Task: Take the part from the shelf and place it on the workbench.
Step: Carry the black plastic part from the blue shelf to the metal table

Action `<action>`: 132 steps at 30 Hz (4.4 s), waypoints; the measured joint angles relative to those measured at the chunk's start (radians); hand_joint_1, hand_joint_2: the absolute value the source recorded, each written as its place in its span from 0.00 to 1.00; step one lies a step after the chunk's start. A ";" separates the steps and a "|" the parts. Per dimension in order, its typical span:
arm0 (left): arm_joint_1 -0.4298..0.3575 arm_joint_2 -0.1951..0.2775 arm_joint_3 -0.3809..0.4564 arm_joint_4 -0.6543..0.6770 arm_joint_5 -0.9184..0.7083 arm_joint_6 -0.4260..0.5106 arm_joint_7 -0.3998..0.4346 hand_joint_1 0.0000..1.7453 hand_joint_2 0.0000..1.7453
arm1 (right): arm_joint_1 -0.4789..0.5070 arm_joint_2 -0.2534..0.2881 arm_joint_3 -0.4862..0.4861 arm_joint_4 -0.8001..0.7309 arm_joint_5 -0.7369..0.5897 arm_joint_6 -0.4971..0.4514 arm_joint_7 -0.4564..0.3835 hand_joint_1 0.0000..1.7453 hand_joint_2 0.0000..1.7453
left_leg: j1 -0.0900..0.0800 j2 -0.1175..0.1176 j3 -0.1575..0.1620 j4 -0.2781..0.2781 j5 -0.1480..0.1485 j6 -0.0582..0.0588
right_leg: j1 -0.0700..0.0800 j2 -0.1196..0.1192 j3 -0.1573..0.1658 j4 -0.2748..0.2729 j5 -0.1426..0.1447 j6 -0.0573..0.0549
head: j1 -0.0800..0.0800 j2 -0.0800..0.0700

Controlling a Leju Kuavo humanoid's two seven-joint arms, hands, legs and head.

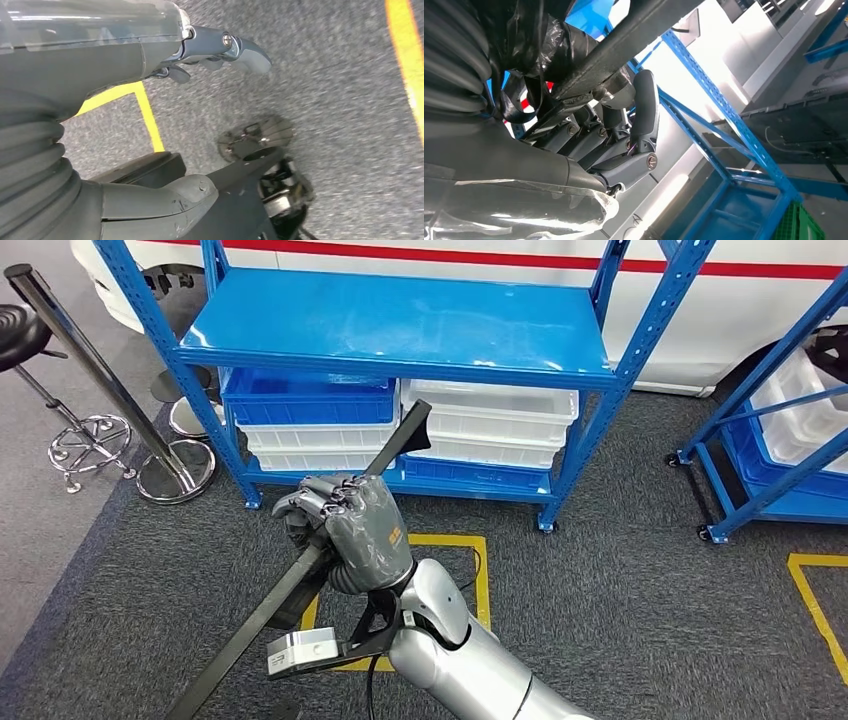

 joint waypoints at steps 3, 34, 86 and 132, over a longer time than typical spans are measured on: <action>0.000 0.001 0.000 0.000 0.001 -0.002 0.000 0.00 1.00 | 0.003 -0.002 0.000 0.000 -0.005 0.000 -0.003 1.00 1.00 | -0.009 0.002 -0.048 0.001 0.038 0.000 | 0.004 0.000 0.057 0.011 0.051 -0.012 | 0.000 0.000; -0.001 0.010 0.000 0.000 0.012 -0.047 -0.018 0.00 1.00 | 0.002 0.008 0.000 -0.004 -0.016 -0.001 -0.011 1.00 1.00 | 0.001 0.005 0.003 -0.027 0.015 -0.012 | 0.001 -0.001 0.032 -0.006 0.126 -0.006 | 0.001 0.000; -0.004 0.020 -0.027 0.000 0.036 -0.003 -0.052 0.00 1.00 | -0.057 0.041 0.000 0.072 -0.123 0.055 -0.053 1.00 1.00 | 0.007 -0.072 0.073 -0.013 -0.068 -0.034 | -0.002 0.102 0.075 -0.253 0.187 -0.018 | 0.000 0.000; -0.016 0.023 -0.001 0.000 0.115 0.060 -0.084 0.00 1.00 | -0.060 0.031 0.000 0.058 -0.137 0.040 -0.064 1.00 1.00 | -0.003 0.100 0.074 -0.013 -0.070 -0.035 | 0.016 -0.043 0.084 -0.251 0.171 -0.030 | 0.002 0.000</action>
